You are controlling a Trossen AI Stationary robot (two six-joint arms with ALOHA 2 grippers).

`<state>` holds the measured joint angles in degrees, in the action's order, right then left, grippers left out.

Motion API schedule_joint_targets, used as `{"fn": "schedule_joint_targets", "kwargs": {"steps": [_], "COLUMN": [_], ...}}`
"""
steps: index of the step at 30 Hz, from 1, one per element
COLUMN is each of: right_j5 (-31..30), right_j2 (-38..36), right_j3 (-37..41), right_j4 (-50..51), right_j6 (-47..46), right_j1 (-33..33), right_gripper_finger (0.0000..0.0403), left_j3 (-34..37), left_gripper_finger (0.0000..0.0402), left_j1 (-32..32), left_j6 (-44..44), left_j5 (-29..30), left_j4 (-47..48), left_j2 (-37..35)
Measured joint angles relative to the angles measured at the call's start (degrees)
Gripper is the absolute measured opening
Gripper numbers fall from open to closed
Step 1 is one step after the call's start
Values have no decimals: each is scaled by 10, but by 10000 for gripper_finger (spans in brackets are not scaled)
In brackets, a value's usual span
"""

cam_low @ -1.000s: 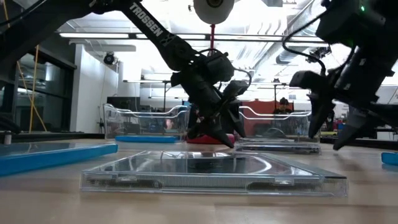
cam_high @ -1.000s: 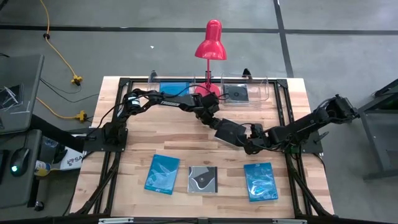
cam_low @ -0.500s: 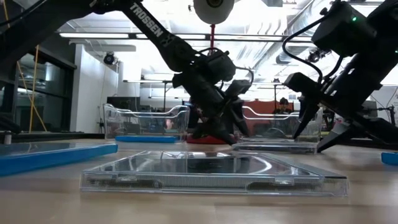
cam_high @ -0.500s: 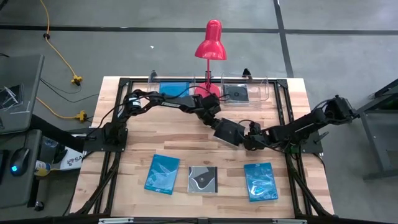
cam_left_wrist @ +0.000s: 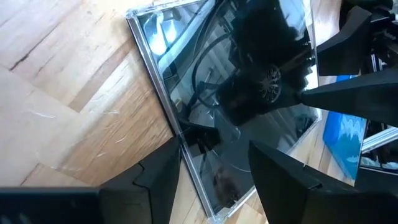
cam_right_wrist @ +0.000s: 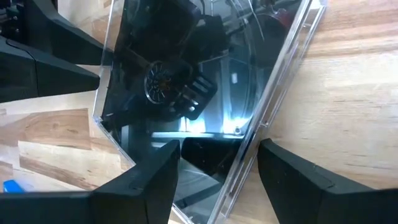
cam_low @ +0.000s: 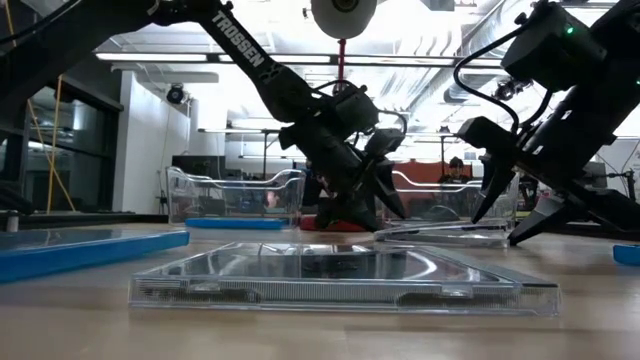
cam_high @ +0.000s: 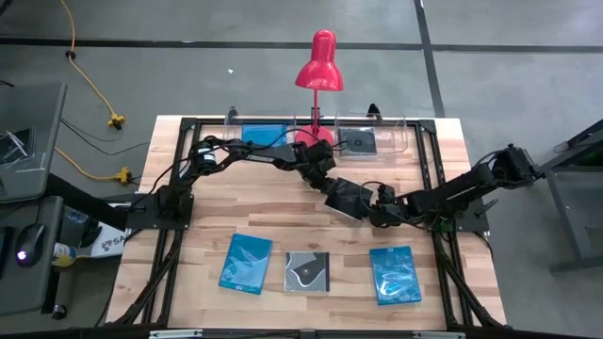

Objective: Pick & place jewel cases by type
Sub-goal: Put the right black cd case into the right transparent bin

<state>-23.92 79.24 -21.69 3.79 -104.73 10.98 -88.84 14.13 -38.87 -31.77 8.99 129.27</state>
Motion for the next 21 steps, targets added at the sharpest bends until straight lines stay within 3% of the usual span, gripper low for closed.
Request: {"fn": "schedule_joint_targets", "kwargs": {"steps": [21], "right_j5": [-10], "right_j2": [0], "right_j3": [0], "right_j4": [17], "right_j6": [9], "right_j1": [28], "right_gripper_finger": [213], "left_j3": [-2], "left_gripper_finger": [186], "left_j1": [7], "left_j6": [11], "left_j5": [-67], "left_j4": [-20], "left_j2": [0]}}
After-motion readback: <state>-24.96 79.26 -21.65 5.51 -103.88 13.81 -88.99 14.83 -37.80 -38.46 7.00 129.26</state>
